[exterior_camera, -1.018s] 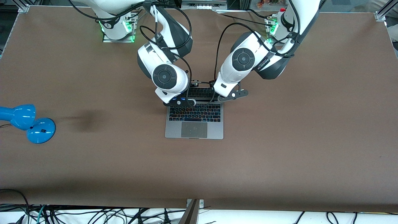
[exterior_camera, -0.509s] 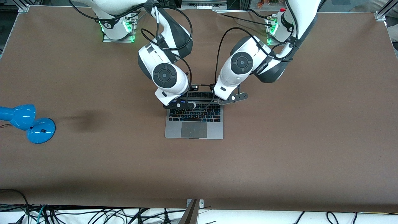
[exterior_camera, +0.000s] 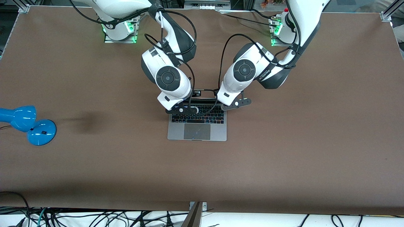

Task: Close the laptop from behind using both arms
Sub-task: 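Push the screen forward with both grippers, tilting it toward the keyboard, then press the screen down onto the keyboard with both grippers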

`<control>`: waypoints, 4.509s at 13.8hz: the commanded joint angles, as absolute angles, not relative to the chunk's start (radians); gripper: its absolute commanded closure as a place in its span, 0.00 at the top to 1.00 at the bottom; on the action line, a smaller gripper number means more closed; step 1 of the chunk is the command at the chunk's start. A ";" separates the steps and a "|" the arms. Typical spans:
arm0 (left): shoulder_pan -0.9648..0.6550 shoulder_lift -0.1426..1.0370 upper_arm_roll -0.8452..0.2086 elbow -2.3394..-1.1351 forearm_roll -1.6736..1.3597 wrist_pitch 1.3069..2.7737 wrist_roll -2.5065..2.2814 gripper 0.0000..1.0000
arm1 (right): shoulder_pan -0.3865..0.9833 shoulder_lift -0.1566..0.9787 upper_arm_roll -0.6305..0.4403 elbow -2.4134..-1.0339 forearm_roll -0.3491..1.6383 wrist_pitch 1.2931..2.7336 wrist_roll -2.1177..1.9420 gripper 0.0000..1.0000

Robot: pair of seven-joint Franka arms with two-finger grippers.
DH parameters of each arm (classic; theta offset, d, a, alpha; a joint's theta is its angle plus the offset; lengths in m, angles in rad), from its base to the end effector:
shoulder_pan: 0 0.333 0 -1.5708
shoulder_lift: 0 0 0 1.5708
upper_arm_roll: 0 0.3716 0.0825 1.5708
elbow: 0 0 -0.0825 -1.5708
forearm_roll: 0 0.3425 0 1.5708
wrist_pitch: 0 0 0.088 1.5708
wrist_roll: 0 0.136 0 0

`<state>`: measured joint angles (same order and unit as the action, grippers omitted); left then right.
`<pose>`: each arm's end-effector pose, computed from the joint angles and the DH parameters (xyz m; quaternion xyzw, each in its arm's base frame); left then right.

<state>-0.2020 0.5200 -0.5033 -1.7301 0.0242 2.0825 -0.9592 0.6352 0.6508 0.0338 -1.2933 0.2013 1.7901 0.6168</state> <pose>0.5128 -0.3807 0.3490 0.9823 0.1408 -0.1176 0.0370 0.5441 0.4515 0.3855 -0.9914 0.0061 0.1250 0.0395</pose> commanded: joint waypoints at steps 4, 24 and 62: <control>-0.207 0.621 -0.505 -1.605 0.109 2.074 -0.989 0.00 | 0.629 0.653 0.029 -1.289 0.187 1.830 0.595 0.02; -0.212 0.776 -0.457 -1.410 0.222 2.068 -0.989 0.00 | 0.620 0.718 0.003 -1.287 0.137 1.982 0.520 0.00; -0.305 0.982 -0.393 -1.223 0.272 2.077 -1.012 0.00 | 0.618 0.914 -0.038 -1.285 0.115 2.285 0.431 0.00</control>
<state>-0.2811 0.9437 -0.4023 -1.2821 0.2369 2.0825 -0.9948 0.6182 0.8965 -0.0363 -1.2937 0.1285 2.2573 0.4448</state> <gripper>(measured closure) 0.991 0.991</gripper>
